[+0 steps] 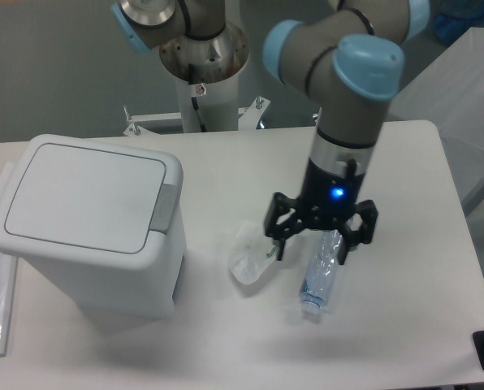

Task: Open the trash can
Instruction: 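Move the gripper from the bottle toward the trash can's grey button, then lower the gripper finger onto the grey button on the trash can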

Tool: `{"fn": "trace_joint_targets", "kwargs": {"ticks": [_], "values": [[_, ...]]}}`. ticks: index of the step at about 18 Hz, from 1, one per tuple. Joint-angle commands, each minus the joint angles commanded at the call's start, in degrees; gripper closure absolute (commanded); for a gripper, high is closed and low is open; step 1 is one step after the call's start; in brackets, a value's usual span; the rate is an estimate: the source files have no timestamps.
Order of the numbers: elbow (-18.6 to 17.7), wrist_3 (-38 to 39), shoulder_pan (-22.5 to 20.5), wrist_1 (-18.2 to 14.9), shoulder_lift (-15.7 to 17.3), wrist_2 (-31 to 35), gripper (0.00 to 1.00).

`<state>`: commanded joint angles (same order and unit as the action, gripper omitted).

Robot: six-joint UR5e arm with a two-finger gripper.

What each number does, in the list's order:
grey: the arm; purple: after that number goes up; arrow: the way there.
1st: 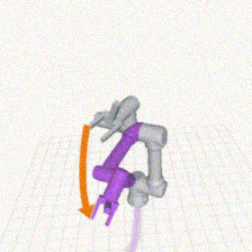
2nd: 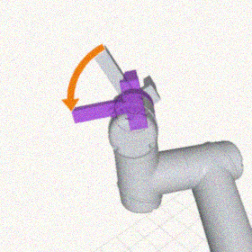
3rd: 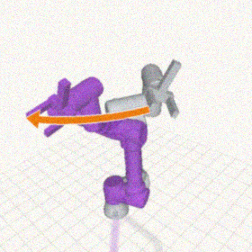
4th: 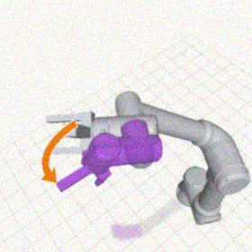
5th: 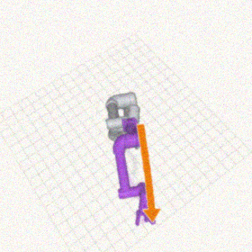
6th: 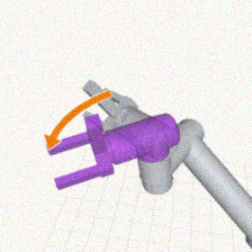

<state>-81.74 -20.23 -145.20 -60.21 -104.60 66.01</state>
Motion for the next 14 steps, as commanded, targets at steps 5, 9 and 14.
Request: {"fn": "trace_joint_targets", "kwargs": {"ticks": [5, 9, 14], "values": [[-0.3, 3.5, 3.6, -0.1, 2.4, -1.3, 0.00], [-1.8, 5.6, 5.6, -0.6, 4.2, -1.6, 0.00], [-4.3, 5.7, 6.9, -0.6, 5.1, -1.1, 0.00]]}}
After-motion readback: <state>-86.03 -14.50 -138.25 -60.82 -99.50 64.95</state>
